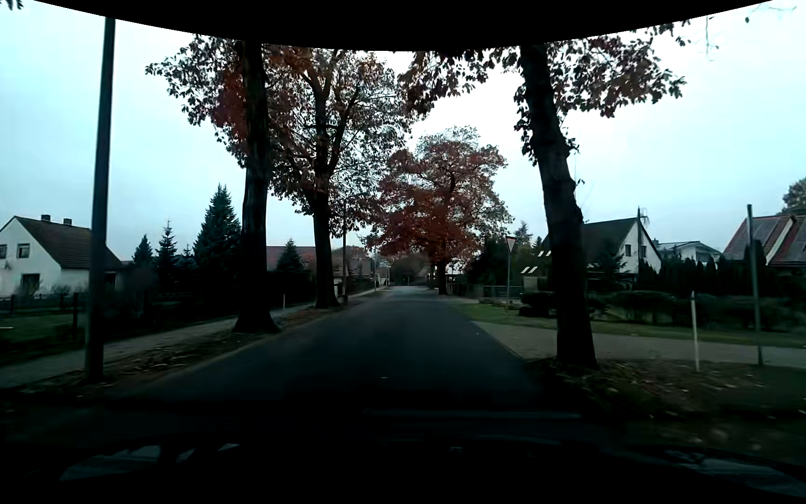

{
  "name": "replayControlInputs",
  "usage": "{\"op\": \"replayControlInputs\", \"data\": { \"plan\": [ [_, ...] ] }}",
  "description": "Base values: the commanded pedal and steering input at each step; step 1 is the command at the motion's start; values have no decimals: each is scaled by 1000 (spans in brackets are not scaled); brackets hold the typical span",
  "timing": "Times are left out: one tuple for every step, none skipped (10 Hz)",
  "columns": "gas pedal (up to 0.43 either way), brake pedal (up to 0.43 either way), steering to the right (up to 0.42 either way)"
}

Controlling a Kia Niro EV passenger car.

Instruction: Follow the waypoints while adhering to traffic rules and regulations

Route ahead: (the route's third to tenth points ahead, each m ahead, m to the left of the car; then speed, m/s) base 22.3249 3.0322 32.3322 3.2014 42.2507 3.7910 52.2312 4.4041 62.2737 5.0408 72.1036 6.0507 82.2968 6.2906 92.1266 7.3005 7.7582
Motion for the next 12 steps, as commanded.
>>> {"op": "replayControlInputs", "data": {
  "plan": [
    [118, 0, -7],
    [118, 0, -7],
    [118, 0, -7],
    [118, 0, -7],
    [118, 0, -7],
    [118, 0, -7],
    [118, 0, -6],
    [118, 0, -5],
    [118, 0, -5],
    [118, 0, -5],
    [118, 0, -5],
    [118, 0, -5]
  ]
}}
